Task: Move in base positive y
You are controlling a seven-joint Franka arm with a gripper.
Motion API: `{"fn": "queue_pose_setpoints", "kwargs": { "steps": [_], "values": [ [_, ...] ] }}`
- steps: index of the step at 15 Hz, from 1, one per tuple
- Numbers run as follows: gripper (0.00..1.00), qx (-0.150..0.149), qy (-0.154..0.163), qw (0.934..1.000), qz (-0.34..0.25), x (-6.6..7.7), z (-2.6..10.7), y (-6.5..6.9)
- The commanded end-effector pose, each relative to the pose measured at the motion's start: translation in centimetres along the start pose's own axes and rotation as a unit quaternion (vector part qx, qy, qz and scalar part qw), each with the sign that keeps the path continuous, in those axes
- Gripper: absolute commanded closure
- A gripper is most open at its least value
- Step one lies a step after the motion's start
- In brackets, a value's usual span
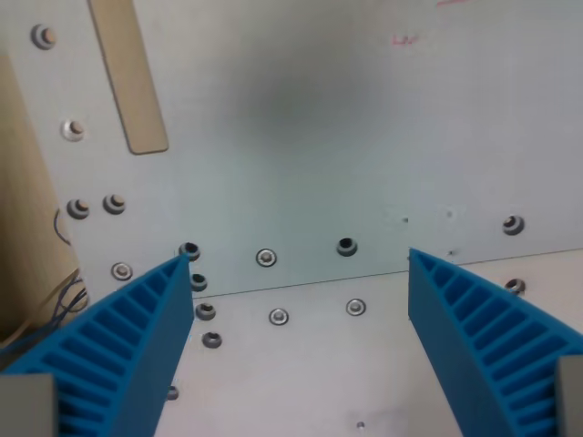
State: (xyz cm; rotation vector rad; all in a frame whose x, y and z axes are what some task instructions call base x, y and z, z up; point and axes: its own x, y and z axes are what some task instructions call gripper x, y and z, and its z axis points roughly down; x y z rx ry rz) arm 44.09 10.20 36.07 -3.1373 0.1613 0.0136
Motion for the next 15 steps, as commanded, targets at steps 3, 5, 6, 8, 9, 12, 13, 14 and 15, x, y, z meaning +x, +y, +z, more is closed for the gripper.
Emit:
{"fn": "queue_pose_setpoints", "kwargs": {
  "steps": [3,5,6,8,9,12,13,14,15],
  "values": [
    [0.00,-0.002,0.003,1.0000,0.006,-0.2,-0.3,-2.4],
    [0.00,-0.002,0.003,1.0000,0.006,-0.4,-0.3,-3.4],
    [0.00,-0.002,0.003,1.0000,0.006,-0.5,-0.3,-3.9],
    [0.00,-0.002,0.003,1.0000,0.006,-0.7,-0.3,-4.9],
    [0.00,-0.002,0.003,1.0000,0.006,-0.8,-0.3,-5.4],
    [0.00,-0.002,0.003,1.0000,0.006,-1.0,-0.2,-6.9],
    [0.00,-0.002,0.003,1.0000,0.006,-1.1,-0.2,-7.4],
    [0.00,-0.002,0.003,1.0000,0.006,-1.2,-0.2,-7.9],
    [0.00,-0.002,0.003,1.0000,0.006,-1.3,-0.2,-8.4]
  ]
}}
